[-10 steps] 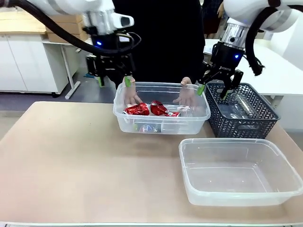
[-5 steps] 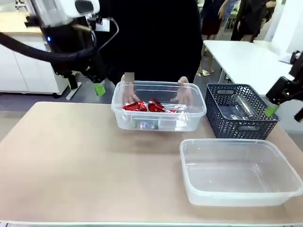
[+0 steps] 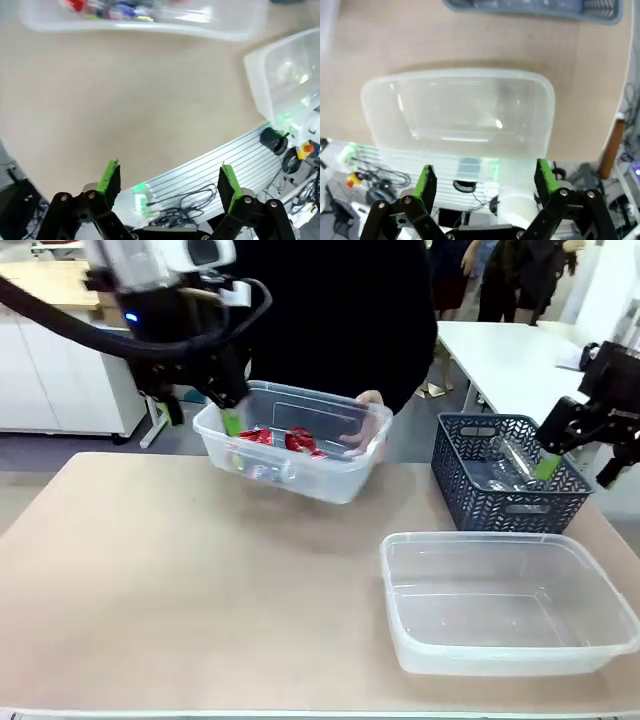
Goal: Sort the waste into each basket.
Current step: Pick up the Organizing box on the right side of the table and lift it.
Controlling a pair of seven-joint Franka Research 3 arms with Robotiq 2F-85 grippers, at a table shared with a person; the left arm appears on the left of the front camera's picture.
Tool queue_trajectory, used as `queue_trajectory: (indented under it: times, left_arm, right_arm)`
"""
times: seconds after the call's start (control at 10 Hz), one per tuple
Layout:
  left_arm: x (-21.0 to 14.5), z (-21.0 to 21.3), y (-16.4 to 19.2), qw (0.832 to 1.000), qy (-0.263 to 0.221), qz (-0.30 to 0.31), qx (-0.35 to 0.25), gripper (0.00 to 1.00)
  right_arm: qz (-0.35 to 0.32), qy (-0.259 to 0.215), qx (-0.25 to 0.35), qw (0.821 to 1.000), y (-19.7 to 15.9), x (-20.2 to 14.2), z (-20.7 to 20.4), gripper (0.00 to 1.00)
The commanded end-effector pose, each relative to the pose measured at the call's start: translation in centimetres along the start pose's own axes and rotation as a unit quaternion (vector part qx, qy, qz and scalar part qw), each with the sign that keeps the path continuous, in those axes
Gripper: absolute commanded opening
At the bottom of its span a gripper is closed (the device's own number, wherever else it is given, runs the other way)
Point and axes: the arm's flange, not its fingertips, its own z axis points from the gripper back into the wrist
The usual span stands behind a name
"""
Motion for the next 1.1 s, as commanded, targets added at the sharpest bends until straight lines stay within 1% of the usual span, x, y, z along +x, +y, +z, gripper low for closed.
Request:
queue_trajectory:
  times: [0.0,0.1,0.2,0.3,0.4,0.6,0.7,0.8,0.9,1.0]
  left_arm:
    - [3.7,-6.4,-6.6,0.998,0.053,-0.007,-0.018,1.00]
    - [4.8,-9.5,-10.1,0.998,0.055,-0.018,-0.003,1.00]
    - [5.3,-12.3,-13.2,0.996,0.080,-0.045,-0.022,1.00]
    - [5.6,-14.2,-14.8,0.994,0.096,-0.049,-0.025,1.00]
    - [2.7,-11.6,-11.9,0.997,0.067,-0.033,-0.019,1.00]
    - [2.7,-11.6,-11.9,0.997,0.067,-0.033,-0.019,1.00]
    - [4.0,-14.4,-14.6,0.995,0.084,-0.042,-0.032,1.00]
    - [4.0,-16.3,-15.4,0.995,0.085,-0.001,-0.046,1.00]
    - [4.1,-18.4,-16.3,0.996,0.071,0.043,-0.038,1.00]
    - [4.4,-20.2,-17.1,0.995,0.063,0.074,-0.017,1.00]
  right_arm:
    - [-0.029,0.042,-0.031,0.998,-3.2,-0.4,-5.4,1.00]
    - [-0.082,0.053,-0.040,0.994,-5.2,-0.4,-8.5,1.00]
    - [-0.089,0.057,-0.040,0.994,-5.9,-0.7,-11.0,1.00]
    - [-0.086,0.046,-0.051,0.994,-5.7,-1.0,-12.2,1.00]
    - [-0.059,0.063,-0.032,0.996,-5.1,-1.1,-9.1,1.00]
    - [-0.059,0.063,-0.032,0.996,-5.1,-1.1,-9.1,1.00]
    - [-0.069,0.065,-0.037,0.995,-5.8,-1.4,-11.4,1.00]
    - [-0.076,0.087,-0.069,0.991,-5.1,-0.1,-12.9,1.00]
    - [-0.067,0.101,-0.070,0.990,-4.9,0.1,-14.1,1.00]
    - [-0.069,0.101,-0.073,0.990,-5.3,-0.4,-14.5,1.00]
